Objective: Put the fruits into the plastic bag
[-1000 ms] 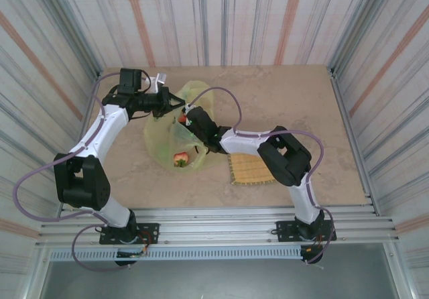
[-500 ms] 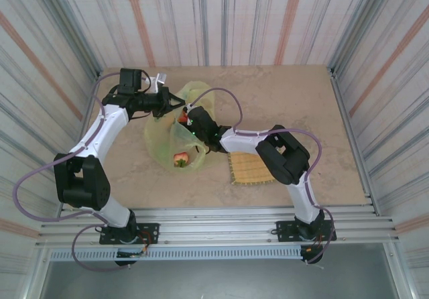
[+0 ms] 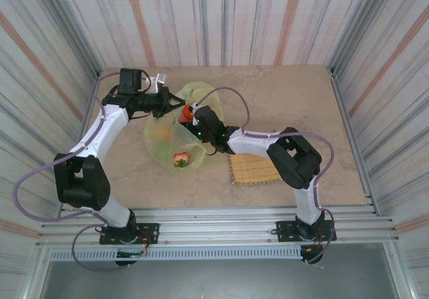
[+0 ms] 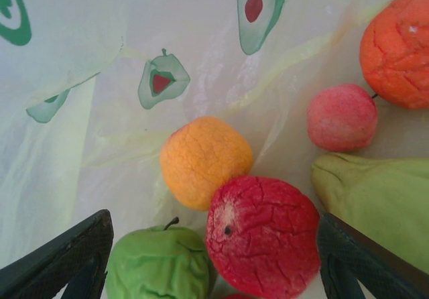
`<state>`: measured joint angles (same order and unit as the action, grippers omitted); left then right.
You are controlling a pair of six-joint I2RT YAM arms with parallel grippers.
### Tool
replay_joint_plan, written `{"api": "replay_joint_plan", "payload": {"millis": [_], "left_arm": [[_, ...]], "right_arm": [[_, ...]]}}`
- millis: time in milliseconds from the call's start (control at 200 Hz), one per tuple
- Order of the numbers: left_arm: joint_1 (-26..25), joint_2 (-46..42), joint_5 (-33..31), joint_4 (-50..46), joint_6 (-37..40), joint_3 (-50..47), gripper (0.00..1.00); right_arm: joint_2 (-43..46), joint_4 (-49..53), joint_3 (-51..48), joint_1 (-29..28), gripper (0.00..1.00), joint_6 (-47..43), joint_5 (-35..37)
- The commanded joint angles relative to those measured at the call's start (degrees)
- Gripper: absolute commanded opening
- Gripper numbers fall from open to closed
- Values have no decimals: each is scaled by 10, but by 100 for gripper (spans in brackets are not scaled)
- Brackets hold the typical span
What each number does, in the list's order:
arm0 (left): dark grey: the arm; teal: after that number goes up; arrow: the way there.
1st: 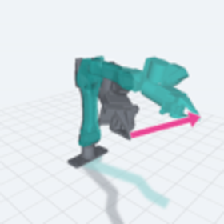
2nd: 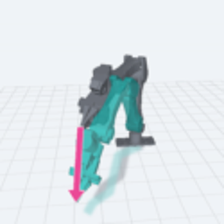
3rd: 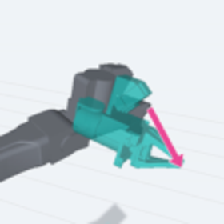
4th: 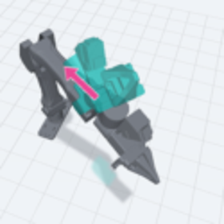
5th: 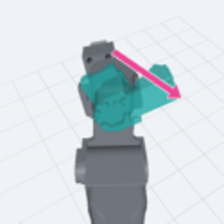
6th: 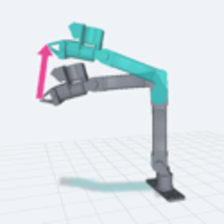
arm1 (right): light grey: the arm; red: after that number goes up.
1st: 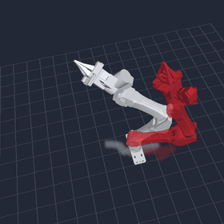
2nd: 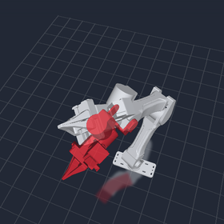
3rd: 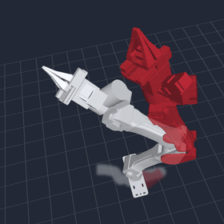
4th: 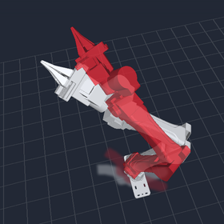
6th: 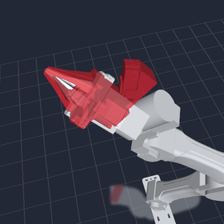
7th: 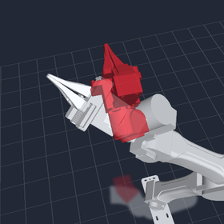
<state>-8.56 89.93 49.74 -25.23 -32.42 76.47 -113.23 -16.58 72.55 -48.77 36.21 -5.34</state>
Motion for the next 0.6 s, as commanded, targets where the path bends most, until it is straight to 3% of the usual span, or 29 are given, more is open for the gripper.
{"api": "replay_joint_plan", "payload": {"millis": [0,596], "left_arm": [[7,-15,10,2,-3,-5,0],[6,-13,8,3,-4,-7,0]], "right_arm": [[37,20,-27,6,77,-25,-15],[187,106,-163,3,70,-147,-21]]}}
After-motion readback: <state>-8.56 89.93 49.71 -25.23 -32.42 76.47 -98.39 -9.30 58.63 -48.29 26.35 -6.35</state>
